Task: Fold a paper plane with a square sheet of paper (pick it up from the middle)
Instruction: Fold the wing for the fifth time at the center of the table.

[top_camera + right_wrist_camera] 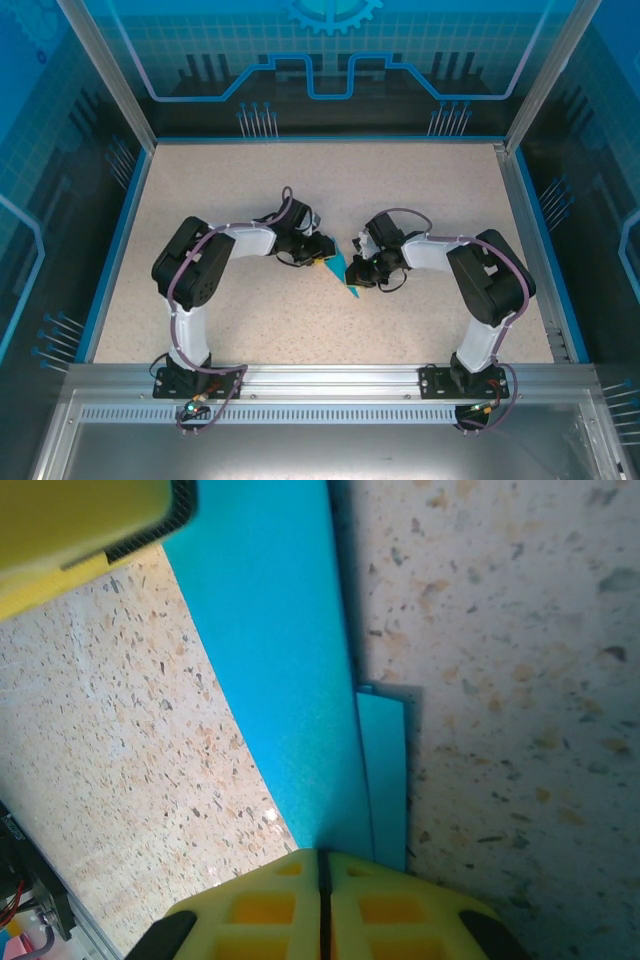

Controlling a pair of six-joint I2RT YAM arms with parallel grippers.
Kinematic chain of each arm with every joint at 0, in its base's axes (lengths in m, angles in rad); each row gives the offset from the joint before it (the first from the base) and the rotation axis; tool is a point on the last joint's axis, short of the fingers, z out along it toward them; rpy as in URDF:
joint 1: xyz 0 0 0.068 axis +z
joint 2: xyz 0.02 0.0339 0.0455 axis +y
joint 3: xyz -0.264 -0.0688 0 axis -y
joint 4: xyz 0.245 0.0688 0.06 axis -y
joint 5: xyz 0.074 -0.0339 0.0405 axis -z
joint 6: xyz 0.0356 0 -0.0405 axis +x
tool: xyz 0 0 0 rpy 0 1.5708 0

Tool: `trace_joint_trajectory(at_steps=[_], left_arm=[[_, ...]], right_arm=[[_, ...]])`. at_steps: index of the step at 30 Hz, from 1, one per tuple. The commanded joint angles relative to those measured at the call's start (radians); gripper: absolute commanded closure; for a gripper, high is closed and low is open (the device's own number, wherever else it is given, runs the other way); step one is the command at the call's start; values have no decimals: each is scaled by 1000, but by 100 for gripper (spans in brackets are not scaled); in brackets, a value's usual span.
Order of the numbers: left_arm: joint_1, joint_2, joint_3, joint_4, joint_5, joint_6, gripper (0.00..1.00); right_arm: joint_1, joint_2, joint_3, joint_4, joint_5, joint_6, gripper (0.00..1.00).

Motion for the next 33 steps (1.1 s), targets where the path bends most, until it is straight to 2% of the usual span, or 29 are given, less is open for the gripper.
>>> trace_joint_trajectory(at_steps=[1,17,21,26,33], left_arm=[[84,6,-26,-53,-154,12,68],[147,-28,125,-206,-277,118,67],[136,-113,90,-178,-196,120,67],[68,-195,3,-100,-100,98,67],[-16,-137,-42,11,-31,25,73]], right_arm=[[-11,85,-54,-119,151,1,92],[-10,84,-54,-128,165,0,92],[-9,76,-53,-127,161,0,92],[-9,73,-55,-125,156,-1,92],[-9,76,-49,-125,149,-1,92]])
